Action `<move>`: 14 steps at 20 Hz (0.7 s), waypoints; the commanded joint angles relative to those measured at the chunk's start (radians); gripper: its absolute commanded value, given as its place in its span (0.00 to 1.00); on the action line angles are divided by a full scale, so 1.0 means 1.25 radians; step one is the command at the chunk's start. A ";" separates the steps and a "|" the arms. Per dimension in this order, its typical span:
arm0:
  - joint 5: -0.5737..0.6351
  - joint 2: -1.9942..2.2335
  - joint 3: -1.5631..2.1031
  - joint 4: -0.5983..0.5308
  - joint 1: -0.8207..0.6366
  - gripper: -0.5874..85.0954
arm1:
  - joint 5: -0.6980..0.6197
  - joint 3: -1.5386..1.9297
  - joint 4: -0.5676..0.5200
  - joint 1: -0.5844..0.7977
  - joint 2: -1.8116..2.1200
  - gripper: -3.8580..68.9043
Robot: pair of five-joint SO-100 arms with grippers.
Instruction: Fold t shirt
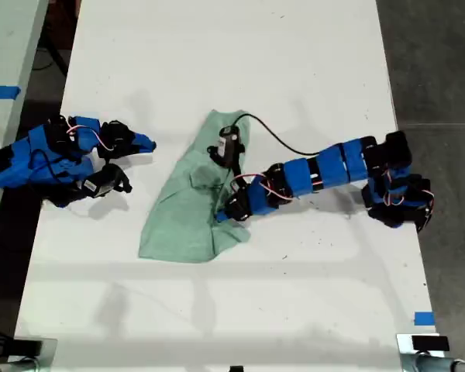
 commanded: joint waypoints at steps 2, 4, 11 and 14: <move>0.000 0.006 0.032 0.000 0.007 0.00 | -0.021 -0.074 -0.004 -0.018 0.072 0.44; 0.000 0.006 0.032 0.000 0.007 0.00 | -0.047 -0.066 0.000 -0.023 0.124 0.45; 0.000 0.006 0.032 0.000 0.005 0.00 | -0.055 -0.065 -0.004 -0.015 0.190 0.27; -0.002 0.006 0.032 0.000 0.011 0.00 | -0.010 -0.110 0.146 0.010 0.183 0.25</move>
